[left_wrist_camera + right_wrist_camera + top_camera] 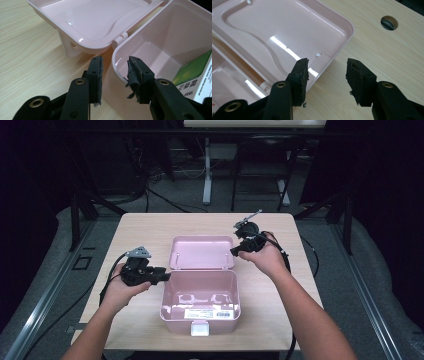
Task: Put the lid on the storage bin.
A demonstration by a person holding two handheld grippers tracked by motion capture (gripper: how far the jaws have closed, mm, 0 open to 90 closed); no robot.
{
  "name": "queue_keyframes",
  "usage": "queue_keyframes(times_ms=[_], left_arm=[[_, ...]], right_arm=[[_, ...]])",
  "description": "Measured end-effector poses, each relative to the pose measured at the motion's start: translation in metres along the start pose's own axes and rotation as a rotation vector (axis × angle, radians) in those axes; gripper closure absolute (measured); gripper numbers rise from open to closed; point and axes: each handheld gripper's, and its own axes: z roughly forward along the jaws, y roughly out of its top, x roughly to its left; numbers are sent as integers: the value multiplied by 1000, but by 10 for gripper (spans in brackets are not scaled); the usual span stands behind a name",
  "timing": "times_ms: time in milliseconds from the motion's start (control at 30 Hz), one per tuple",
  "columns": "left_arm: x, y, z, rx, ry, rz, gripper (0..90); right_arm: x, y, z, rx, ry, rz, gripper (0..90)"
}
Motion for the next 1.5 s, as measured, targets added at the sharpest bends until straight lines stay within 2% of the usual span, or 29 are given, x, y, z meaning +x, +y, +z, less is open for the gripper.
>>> queue_keyframes(times_ms=[133, 433, 700, 800, 867, 933, 967, 1033, 1133, 1267, 1500], left_arm=[[-3, 0, 3, 0, 4, 11, 665], [-7, 0, 7, 12, 11, 29, 700], [-8, 1, 6, -1, 30, 31, 747], [-8, 1, 6, -2, 30, 32, 750], [-7, 1, 6, -5, 29, 30, 755], [-7, 1, 7, -8, 27, 28, 758], [-7, 1, 7, -13, 29, 26, 759], [-7, 1, 7, -13, 29, 27, 759], [-7, 1, 7, -14, 29, 25, 762], [-7, 0, 7, -13, 31, 22, 763], [-7, 0, 7, -16, 30, 15, 765]], right_arm=[[-5, -2, 8, -22, -13, 43, 535], [-12, -4, 21, -37, -32, 86, 527], [-12, 0, 28, -53, -45, 130, 527], [-13, 2, 31, -57, -49, 144, 527], [-14, 4, 36, -60, -61, 173, 527], [-15, 4, 38, -61, -66, 175, 529], [-16, 6, 42, -58, -71, 200, 530], [-17, 6, 44, -59, -70, 211, 531], [-21, 7, 54, -52, -58, 263, 555], [-21, 8, 61, -42, -79, 270, 569], [-23, 8, 68, -62, -71, 312, 603]])
